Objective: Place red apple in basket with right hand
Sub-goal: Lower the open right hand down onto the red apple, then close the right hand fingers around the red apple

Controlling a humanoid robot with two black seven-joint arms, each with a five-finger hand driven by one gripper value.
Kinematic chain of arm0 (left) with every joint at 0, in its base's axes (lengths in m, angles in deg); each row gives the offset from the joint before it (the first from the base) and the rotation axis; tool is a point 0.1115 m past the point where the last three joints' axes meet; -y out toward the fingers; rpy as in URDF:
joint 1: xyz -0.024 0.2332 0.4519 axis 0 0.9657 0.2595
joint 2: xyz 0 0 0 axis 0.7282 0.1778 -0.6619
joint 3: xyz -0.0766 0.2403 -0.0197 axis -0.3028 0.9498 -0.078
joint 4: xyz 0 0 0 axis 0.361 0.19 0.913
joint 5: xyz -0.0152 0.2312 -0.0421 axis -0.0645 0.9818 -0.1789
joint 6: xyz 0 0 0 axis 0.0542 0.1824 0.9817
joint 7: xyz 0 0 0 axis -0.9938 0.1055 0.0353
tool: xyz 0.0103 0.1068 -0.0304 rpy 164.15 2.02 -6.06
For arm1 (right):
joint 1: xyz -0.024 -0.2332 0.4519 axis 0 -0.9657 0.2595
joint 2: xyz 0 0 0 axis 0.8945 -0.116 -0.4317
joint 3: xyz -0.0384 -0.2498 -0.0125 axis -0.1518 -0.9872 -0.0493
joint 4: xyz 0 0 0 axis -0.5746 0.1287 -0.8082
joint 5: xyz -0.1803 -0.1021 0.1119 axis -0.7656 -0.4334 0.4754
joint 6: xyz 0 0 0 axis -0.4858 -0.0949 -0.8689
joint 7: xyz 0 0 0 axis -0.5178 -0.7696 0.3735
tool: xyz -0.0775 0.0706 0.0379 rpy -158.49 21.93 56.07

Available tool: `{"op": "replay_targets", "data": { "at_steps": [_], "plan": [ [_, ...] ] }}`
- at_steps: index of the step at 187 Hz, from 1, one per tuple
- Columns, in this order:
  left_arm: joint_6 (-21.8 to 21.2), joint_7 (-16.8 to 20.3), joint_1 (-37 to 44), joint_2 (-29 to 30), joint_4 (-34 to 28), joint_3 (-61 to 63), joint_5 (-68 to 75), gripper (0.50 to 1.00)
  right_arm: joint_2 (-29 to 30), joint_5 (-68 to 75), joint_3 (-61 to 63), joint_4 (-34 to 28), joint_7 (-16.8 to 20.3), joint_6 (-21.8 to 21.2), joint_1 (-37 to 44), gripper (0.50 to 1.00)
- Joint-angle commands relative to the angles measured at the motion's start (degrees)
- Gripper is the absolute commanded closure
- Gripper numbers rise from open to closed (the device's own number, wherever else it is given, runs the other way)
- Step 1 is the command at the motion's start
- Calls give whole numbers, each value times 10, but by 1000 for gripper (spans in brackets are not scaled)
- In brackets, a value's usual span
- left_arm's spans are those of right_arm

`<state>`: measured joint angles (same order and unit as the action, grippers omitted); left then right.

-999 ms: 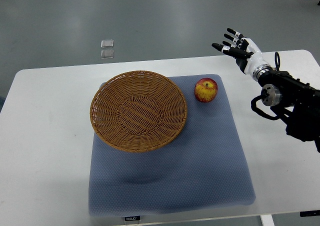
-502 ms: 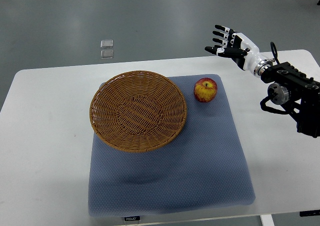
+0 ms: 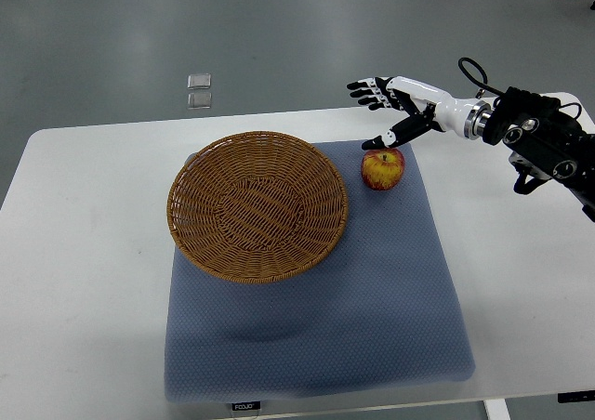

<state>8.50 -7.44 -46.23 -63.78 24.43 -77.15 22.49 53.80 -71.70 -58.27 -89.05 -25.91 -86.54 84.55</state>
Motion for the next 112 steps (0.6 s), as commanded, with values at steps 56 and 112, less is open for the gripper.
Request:
{"op": "replay_targets", "data": {
  "at_steps": [56,112],
  "plan": [
    [0,0,0,0,4,1,1,500,-2,-119,-121,-3,-45,4,35,587],
    [0,0,0,0,5,1,1,500,9,-124,-178,0,-44,78,39,587]
  ]
}}
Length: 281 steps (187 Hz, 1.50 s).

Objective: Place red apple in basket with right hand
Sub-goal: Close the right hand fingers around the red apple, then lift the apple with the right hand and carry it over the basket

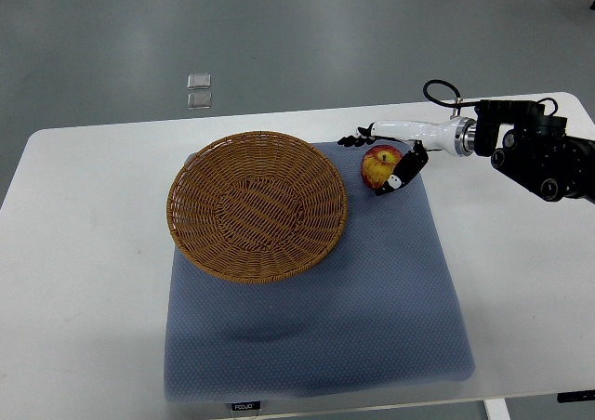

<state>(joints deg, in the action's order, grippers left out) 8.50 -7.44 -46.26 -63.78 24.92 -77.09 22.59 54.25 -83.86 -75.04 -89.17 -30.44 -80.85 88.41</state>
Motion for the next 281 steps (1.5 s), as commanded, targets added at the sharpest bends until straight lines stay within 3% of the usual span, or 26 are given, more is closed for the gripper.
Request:
{"op": "replay_targets", "data": {
  "at_steps": [1,71,122,142,162,172,173,174,202,213,271,281],
  "plan": [
    [0,0,0,0,0,0,0,500,5,-4,-12,1,3,23,1,589],
    [0,0,0,0,0,0,0,500,20,-31,-100,17,6,97,17,589],
    [0,0,0,0,0,0,0,500,34,-40,-130,42,6,110,18,591],
    [0,0,0,0,0,0,0,500,54,-42,-138,78,6,120,17,599],
    [0,0,0,0,0,0,0,500,59,-42,-139,90,6,121,17,648],
    [0,0,0,0,0,0,0,500,59,-42,-139,90,6,121,17,648],
    [0,0,-1,0,0,0,0,500,62,-43,-140,92,6,120,17,703],
    [0,0,-1,0,0,0,0,500,62,-43,-140,92,6,120,17,717],
    [0,0,0,0,0,0,0,500,62,-43,-143,95,6,120,24,891],
    [0,0,-1,0,0,0,0,500,62,-42,-143,95,4,120,26,999],
    [0,0,0,0,0,0,0,500,61,-40,-138,93,-13,130,76,1000],
    [0,0,0,0,0,0,0,500,64,-35,-135,90,-35,130,108,1000]
  ]
}}
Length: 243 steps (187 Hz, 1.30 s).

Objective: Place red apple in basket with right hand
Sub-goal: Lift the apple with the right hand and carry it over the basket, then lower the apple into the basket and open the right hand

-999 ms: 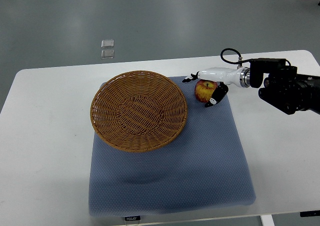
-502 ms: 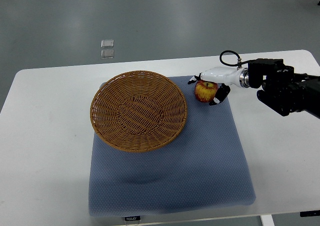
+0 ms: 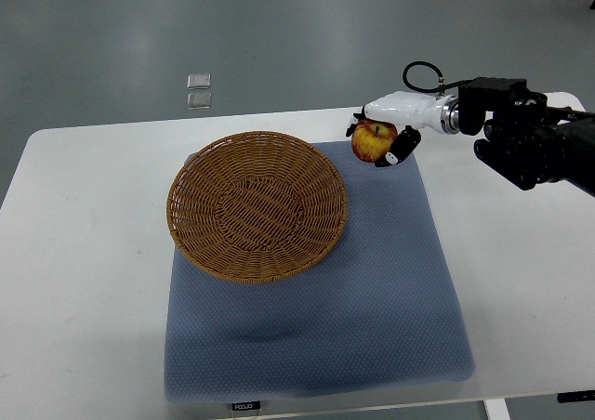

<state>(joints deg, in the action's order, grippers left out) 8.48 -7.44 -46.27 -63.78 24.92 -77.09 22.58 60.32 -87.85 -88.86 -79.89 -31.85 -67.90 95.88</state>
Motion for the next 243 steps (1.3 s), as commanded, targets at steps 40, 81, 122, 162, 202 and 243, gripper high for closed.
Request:
{"op": "replay_targets", "data": {
  "at_steps": [40,81,122,162,202,243],
  "plan": [
    [0,0,-1,0,0,-1,0,500,72,8,5,-9,-21,22,64,1000],
    [0,0,-1,0,0,-1,0,500,98,6,4,-22,-21,23,80,1000],
    [0,0,-1,0,0,-2,0,500,98,-12,-5,-60,-21,18,78,1000],
    [1,0,-2,0,1,-1,0,500,98,-16,-32,-108,-21,23,70,1000],
    [1,0,-2,0,1,-1,1,500,98,-15,-32,-130,-21,23,63,1000],
    [1,0,-2,0,1,-1,1,500,98,-15,-32,-152,-21,23,53,973]
  ]
}}
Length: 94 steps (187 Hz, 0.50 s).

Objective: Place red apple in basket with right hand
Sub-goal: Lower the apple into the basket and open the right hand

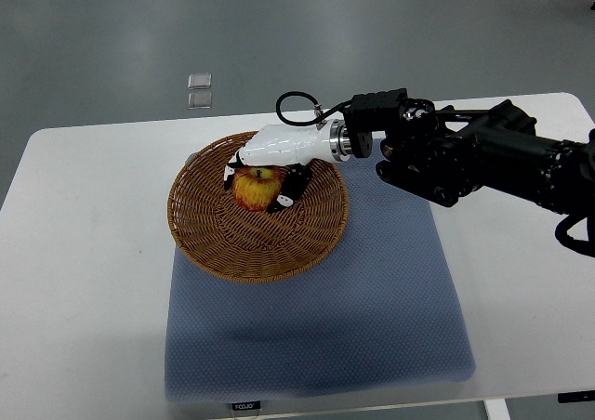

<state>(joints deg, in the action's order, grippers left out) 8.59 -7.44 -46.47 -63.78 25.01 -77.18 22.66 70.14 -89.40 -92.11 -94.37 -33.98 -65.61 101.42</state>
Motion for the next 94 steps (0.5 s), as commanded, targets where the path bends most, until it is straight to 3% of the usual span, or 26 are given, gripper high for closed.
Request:
{"op": "replay_targets", "data": {
  "at_steps": [1,2,46,69,86,94],
  "plan": [
    [0,0,0,0,0,0,0,500,0,0,0,-7,0,0,-2,973],
    [0,0,0,0,0,0,0,500,0,0,0,-15,0,0,-6,951],
    [0,0,0,0,0,1,-1,500,0,-2,-2,-32,0,1,-18,838],
    [0,0,0,0,0,1,0,500,0,-2,-3,-32,0,1,-24,730],
    [0,0,0,0,0,1,0,500,0,-1,-3,-32,0,1,-25,603],
    [0,0,0,0,0,1,0,500,0,-1,-3,-32,0,1,-25,593]
  ]
}}
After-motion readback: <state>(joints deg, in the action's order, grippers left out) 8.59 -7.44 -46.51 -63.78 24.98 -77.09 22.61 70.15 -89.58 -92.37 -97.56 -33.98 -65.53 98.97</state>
